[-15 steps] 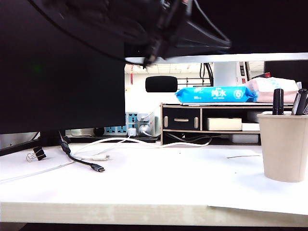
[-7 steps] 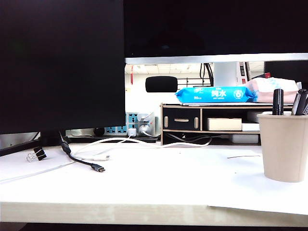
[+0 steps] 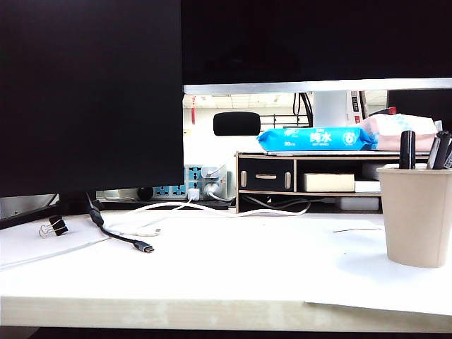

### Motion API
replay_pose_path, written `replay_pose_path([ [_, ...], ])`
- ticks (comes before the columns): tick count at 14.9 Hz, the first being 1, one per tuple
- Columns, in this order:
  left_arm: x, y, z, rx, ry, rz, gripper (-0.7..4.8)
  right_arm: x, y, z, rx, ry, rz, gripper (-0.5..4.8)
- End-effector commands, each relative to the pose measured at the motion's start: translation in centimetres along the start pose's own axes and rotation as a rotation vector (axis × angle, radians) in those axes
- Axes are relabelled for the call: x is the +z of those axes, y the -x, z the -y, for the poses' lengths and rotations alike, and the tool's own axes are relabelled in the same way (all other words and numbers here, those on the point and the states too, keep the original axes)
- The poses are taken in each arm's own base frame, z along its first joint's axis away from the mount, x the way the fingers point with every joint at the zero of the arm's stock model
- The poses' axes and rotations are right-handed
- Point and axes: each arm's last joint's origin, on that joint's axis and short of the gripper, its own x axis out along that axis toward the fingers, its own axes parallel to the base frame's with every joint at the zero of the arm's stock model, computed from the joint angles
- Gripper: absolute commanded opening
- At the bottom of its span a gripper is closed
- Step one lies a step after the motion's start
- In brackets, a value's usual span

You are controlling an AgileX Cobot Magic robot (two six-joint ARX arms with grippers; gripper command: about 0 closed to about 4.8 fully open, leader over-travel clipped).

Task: Pick up the marker and insert it into the paper cup.

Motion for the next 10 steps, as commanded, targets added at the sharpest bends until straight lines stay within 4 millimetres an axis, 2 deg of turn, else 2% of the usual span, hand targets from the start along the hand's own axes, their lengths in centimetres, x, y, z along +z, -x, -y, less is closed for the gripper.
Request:
replay_pose_path([
  [1,-0.6,1.5,0.9,0.063,-0.017,-0.060,-0.05,-1.1,-0.1,0.2,0.006,0.012,0.044,-0.01],
  [4,-0.4,3.8,1.2,0.067,-0.015,-0.033,-0.05,-2.4,-0.8,0.5,0.001,0.001,0.019,-0.01],
  [7,-0.1,7.1,1.1,0.092,-0.012,0.043,-0.05,-3.6,-1.3,0.9,-0.008,-0.004,-0.020,-0.01],
  [9,-1.4,8.7,0.7,0.193,0.025,0.023,-0.05,-3.6,-1.3,0.9,-0.005,-0.004,-0.013,-0.01],
  [10,-2.7,9.8,0.5,0.206,0.053,0.011,-0.05,-3.5,-1.3,0.8,-0.003,-0.003,-0.007,-0.01],
])
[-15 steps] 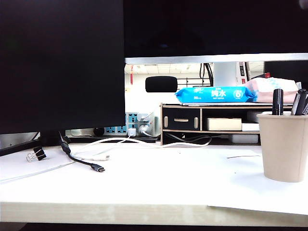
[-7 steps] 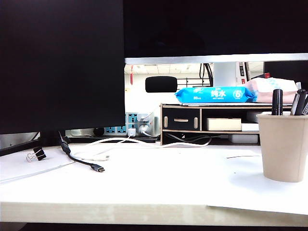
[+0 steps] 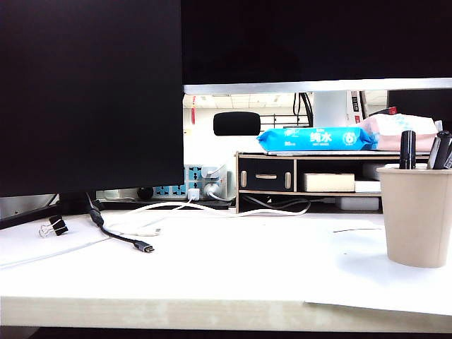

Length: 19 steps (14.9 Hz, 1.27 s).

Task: Pick up the marker and insert it into the paper cup.

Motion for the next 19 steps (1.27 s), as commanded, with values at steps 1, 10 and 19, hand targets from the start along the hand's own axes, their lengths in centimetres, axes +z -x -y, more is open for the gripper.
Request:
replay_pose_path([
  [1,-3.0,2.0,-0.8,0.075,0.075,-0.048,-0.05,0.5,0.1,-0.1,0.008,0.004,0.038,-0.01],
  [10,-9.4,7.1,-2.4,0.129,0.169,0.155,-0.05,0.5,0.1,-0.1,0.008,0.004,0.037,-0.01],
  [19,-9.4,7.1,-2.4,0.123,0.159,0.153,-0.05,0.5,0.1,-0.1,0.007,0.004,0.037,-0.01],
])
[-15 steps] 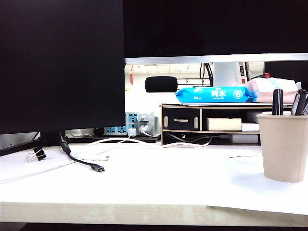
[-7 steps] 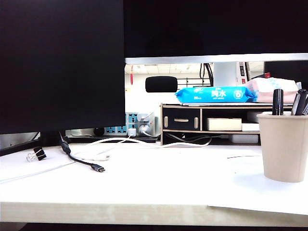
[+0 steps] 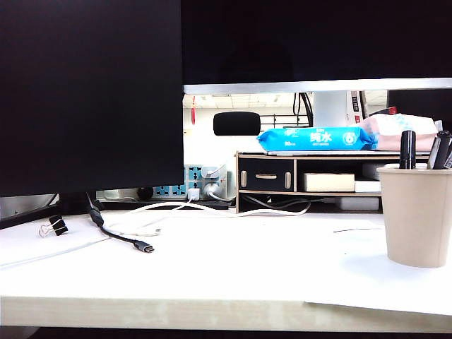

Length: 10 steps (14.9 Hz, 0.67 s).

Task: Pick up the marker and insert it into the paper cup.

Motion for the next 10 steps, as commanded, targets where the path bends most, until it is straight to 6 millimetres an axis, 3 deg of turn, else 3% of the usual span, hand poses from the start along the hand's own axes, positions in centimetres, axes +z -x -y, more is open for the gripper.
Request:
replay_pose_path([
  [1,0.1,0.0,0.0,0.007,-0.037,0.007,-0.05,0.3,0.1,-0.1,0.004,0.002,0.021,-0.01],
  [2,-0.3,-0.1,-0.4,0.074,-0.128,-0.009,-0.05,0.3,0.1,-0.1,0.004,0.002,0.021,-0.01],
  [10,-3.0,-1.8,-5.3,0.487,-0.229,0.092,-0.05,0.3,0.1,-0.1,0.004,0.002,0.021,-0.01],
])
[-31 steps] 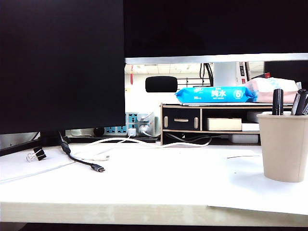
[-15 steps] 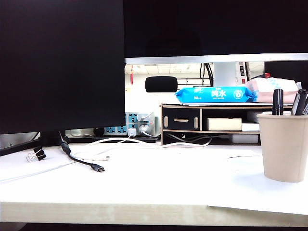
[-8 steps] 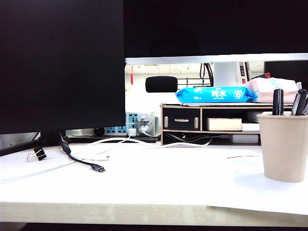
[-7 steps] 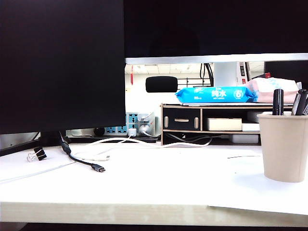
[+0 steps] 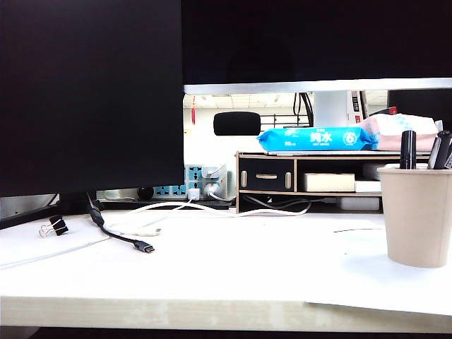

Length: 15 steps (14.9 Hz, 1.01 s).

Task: Pick up the marker and insert it into the paper cup.

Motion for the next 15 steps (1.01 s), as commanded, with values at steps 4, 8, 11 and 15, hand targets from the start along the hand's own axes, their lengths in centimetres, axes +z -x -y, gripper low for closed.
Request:
replay_pose_path([
  [4,-2.1,-0.5,-2.9,0.300,-0.072,-0.005,-0.05,0.2,0.1,-0.1,0.003,0.001,0.014,-0.01],
  [8,-4.6,-0.6,-4.7,0.382,-0.070,0.019,-0.05,0.2,0.1,0.0,0.002,0.000,0.007,-0.01],
  [11,-4.9,-0.7,-4.8,0.379,-0.078,0.012,-0.05,0.2,0.1,0.0,0.002,0.000,0.008,-0.01],
  [15,-6.2,-0.9,-5.0,0.377,-0.038,-0.008,-0.05,0.2,0.1,0.0,0.001,0.000,0.007,-0.01],
])
